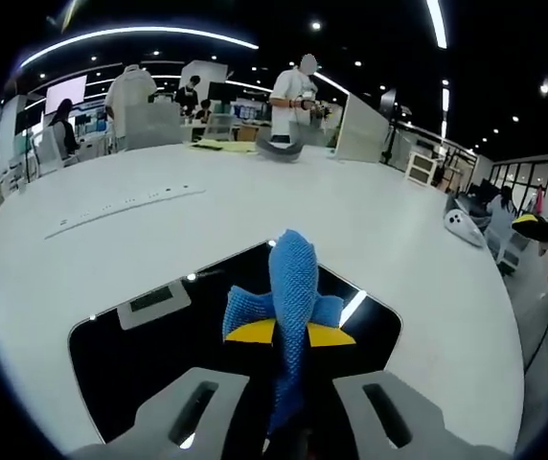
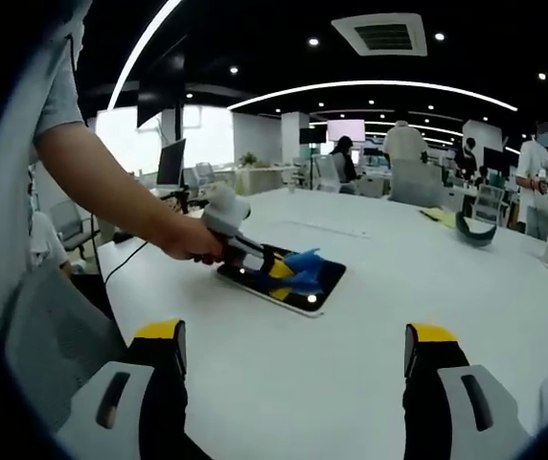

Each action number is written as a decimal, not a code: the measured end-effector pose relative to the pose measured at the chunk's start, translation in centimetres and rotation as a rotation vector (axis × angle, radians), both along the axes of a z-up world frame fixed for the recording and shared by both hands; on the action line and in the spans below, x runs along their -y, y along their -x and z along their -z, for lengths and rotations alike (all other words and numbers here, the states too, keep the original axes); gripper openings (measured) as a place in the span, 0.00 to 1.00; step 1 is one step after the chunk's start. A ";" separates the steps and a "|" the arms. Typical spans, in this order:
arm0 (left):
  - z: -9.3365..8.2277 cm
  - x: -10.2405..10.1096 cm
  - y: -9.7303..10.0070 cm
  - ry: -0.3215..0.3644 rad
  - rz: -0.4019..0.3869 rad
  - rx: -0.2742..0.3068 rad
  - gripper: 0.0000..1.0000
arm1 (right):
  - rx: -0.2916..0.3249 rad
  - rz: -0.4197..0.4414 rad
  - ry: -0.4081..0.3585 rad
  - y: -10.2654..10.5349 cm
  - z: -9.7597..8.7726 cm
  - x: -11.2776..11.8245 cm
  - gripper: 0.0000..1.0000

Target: Wipe the mirror surface with the cleaning cloth until all visible marks leave the cleaned area.

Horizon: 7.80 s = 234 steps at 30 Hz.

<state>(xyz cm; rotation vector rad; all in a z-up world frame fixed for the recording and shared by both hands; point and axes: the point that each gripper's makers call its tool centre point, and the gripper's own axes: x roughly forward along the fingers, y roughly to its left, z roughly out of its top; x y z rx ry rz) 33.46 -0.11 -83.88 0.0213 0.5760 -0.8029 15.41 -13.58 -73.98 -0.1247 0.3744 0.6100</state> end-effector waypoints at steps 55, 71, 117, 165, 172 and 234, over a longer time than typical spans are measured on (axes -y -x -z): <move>0.3 -0.1 1.5 -0.006 0.016 0.015 0.07 | -0.021 -0.020 0.026 0.3 0.6 -0.2 0.90; 0.4 -0.2 1.5 -0.006 0.019 0.012 0.07 | -0.027 -0.027 0.033 0.4 0.7 -0.3 0.87; 0.3 -2.5 3.8 -0.026 0.130 0.011 0.06 | -0.039 -0.027 0.071 0.5 1.4 -0.1 0.85; 0.1 -4.5 2.9 -0.034 0.142 0.039 0.05 | -0.044 -0.038 0.088 0.7 1.7 -0.2 0.85; 0.1 -4.8 2.5 -0.032 0.138 0.041 0.05 | -0.049 -0.037 0.090 0.7 1.9 -0.2 0.85; 0.0 -6.4 -3.6 -0.022 0.048 0.032 0.05 | -0.074 -0.028 0.120 0.6 2.6 0.1 0.85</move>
